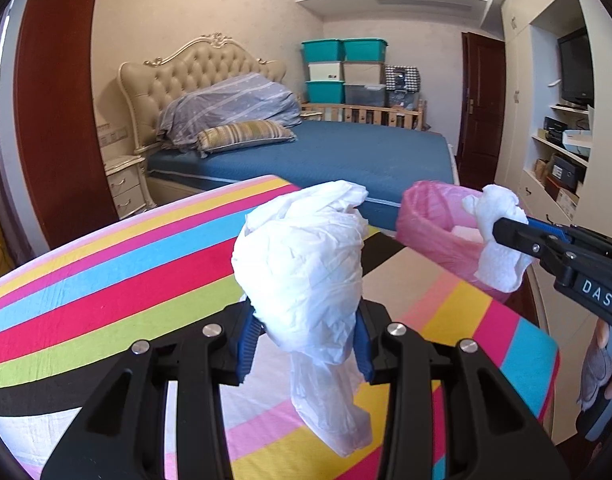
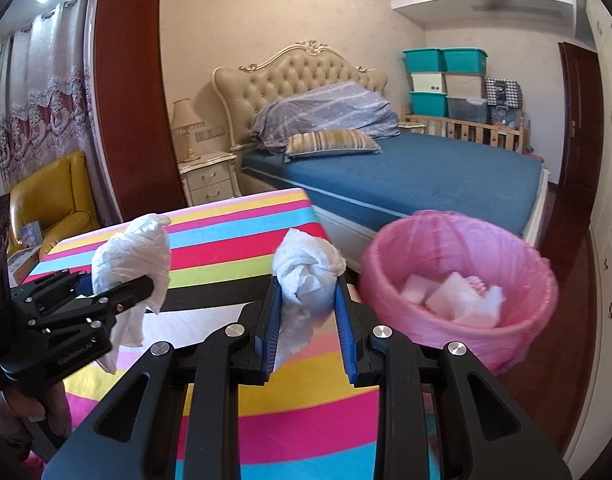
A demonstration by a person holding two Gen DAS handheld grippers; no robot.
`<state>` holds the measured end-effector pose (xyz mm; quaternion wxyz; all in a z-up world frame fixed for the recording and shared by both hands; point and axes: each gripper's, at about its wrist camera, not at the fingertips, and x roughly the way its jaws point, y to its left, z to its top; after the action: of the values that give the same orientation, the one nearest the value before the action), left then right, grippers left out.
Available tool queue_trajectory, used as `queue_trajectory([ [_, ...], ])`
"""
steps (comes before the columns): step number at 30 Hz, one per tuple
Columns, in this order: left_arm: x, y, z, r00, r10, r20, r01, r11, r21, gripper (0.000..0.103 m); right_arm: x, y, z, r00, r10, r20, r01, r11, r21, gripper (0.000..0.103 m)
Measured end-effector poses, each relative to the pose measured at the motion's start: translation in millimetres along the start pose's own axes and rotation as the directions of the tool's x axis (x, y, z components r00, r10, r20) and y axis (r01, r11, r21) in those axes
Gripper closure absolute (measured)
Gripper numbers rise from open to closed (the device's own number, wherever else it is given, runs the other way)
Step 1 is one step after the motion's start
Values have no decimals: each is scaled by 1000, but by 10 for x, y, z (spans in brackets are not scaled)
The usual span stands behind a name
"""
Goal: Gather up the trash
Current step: 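Carry the plastic bag with the left tool into the bin while the right tool drops the tissue there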
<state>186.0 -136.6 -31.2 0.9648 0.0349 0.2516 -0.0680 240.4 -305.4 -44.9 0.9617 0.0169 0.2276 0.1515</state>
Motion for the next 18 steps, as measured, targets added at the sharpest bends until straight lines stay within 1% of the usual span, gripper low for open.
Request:
queue_trajectory([
  [4, 7, -111, 54, 999, -42, 8, 42, 999, 14, 64, -142, -265, -31, 999, -48, 16, 47, 999, 17, 77],
  [6, 23, -202, 100, 998, -64, 9, 64, 998, 28, 64, -189, -400, -42, 997, -75, 22, 74, 997, 30, 77],
  [9, 85, -378, 200, 993, -119, 1, 119, 992, 50, 64, -252, -584, -48, 994, -108, 27, 106, 993, 57, 77],
  [11, 121, -492, 251, 991, -136, 1, 135, 988, 72, 64, -297, -709, -44, 990, -135, 33, 132, 988, 75, 77],
  [14, 200, -718, 382, 982, -189, -1, 188, 976, 111, 64, -354, -856, -26, 984, -171, 44, 167, 982, 89, 77],
  [18, 362, -948, 580, 970, -243, -19, 244, 962, 121, 64, -412, -1020, 48, 975, -212, 61, 206, 974, 91, 77],
])
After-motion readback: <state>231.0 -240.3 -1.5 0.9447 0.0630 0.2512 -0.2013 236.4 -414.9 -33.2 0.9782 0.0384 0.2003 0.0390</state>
